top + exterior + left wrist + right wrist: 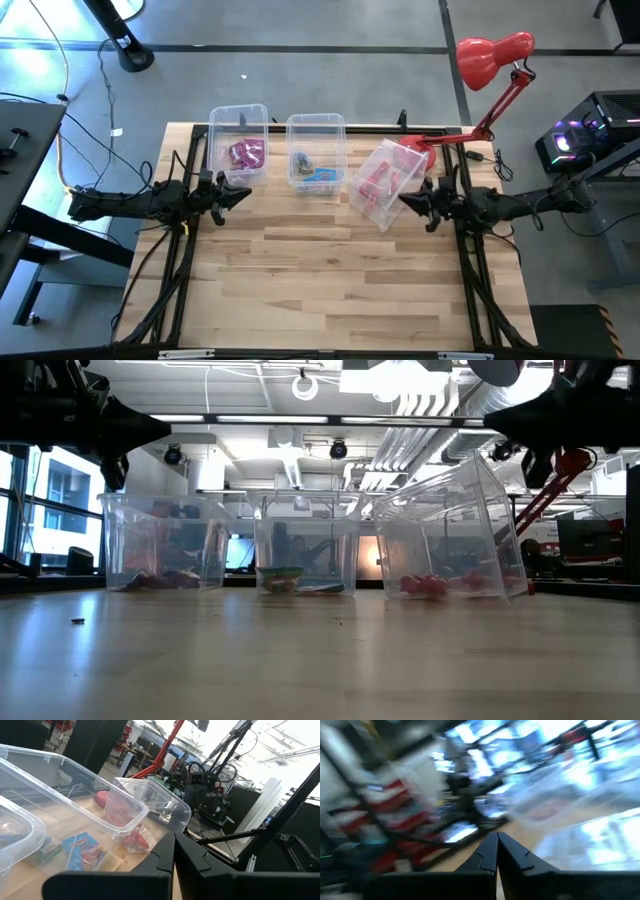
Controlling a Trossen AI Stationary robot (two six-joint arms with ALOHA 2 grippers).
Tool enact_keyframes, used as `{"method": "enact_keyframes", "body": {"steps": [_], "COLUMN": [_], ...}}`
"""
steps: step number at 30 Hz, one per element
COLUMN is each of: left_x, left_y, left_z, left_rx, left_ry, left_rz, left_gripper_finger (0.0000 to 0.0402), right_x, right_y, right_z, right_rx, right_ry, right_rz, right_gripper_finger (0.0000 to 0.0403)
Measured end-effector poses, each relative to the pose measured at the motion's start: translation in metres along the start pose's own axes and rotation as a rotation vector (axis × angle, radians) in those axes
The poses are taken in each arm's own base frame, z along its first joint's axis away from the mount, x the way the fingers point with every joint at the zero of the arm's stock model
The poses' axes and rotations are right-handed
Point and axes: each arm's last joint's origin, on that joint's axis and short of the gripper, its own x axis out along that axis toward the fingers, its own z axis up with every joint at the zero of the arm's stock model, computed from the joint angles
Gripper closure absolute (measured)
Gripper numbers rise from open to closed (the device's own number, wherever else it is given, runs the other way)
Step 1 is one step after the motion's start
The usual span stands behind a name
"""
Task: Sort candy
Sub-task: Adjust the right transparent bin
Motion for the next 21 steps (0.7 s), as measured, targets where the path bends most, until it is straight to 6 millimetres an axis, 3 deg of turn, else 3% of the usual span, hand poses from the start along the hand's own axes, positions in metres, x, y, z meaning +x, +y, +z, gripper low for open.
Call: {"method": "enact_keyframes", "body": {"steps": [4, 10, 14, 21], "left_x": [0.0, 0.0, 0.0, 0.0], "left_y": [0.0, 0.0, 0.0, 0.0], "left_z": [0.0, 0.0, 0.0, 0.0], "left_rx": [0.0, 0.0, 0.0, 0.0], "left_ry": [0.0, 0.0, 0.0, 0.0], "left_rz": [0.0, 0.0, 0.0, 0.0], "left_gripper_finger": [0.0401, 0.0401, 0.0401, 0.0401], "right_x": [0.003, -0.001, -0.009, -0.001], "right_y": [0.009, 0.032, 0.025, 0.003], "right_z": [0.023, 0.064, 0.055, 0.028], "right_rx": [-0.139, -0.222, -0.201, -0.199], "right_ry": [0.075, 0.263, 0.457, 0.463], "right_rz": [-0.174, -0.175, -0.297, -0.555], "right_gripper_finger": [0.0403, 0.0403, 0.0403, 0.0403]}}
